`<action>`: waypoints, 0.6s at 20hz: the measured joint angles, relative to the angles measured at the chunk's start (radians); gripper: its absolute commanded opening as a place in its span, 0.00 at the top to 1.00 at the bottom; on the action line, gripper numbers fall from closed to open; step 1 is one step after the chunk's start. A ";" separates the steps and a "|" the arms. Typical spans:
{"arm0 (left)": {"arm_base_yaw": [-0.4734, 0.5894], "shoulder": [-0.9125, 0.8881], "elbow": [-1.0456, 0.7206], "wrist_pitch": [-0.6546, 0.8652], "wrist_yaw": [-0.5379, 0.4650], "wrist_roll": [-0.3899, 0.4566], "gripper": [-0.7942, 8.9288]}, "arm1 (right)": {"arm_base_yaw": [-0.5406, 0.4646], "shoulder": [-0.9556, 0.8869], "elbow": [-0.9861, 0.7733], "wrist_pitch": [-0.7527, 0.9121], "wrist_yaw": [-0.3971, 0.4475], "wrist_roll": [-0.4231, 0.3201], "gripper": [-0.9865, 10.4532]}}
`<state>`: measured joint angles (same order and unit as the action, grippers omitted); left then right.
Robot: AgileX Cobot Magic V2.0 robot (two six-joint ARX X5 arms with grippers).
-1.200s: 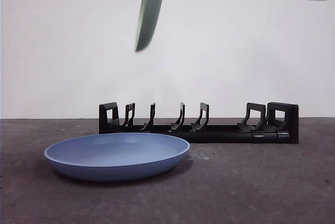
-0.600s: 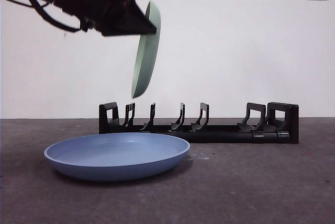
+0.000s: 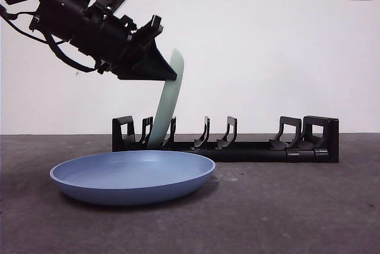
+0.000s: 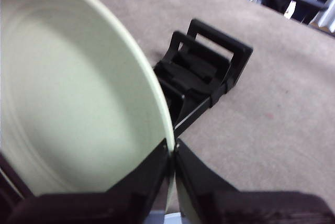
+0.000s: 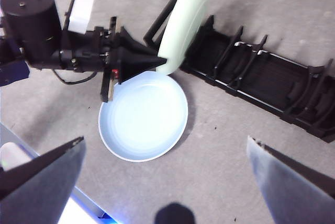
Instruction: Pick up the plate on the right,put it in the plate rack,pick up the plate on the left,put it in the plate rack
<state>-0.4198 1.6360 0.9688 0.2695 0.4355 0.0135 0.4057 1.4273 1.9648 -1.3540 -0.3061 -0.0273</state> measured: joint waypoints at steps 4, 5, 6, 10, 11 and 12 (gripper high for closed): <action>0.011 0.000 0.002 -0.022 -0.001 0.029 0.92 | 0.000 0.000 0.000 0.000 0.003 -0.008 0.45; 0.013 0.000 0.003 -0.029 0.000 0.032 0.90 | 0.000 0.000 0.000 0.000 0.003 -0.010 0.45; 0.013 0.000 0.005 -0.033 -0.001 0.035 0.82 | 0.000 0.000 0.000 0.000 0.003 -0.011 0.45; 0.018 0.000 0.005 -0.048 -0.008 0.035 0.69 | 0.000 0.000 0.000 0.000 0.003 -0.011 0.45; 0.018 0.000 0.005 -0.048 -0.008 0.036 0.69 | 0.000 0.000 0.000 0.000 0.003 -0.011 0.45; 0.018 -0.002 0.005 -0.048 -0.008 0.035 0.69 | 0.000 0.000 0.000 0.000 0.003 -0.011 0.45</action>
<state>-0.4019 1.6341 0.9737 0.2214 0.4274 0.0490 0.4057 1.4273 1.9648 -1.3540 -0.3035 -0.0383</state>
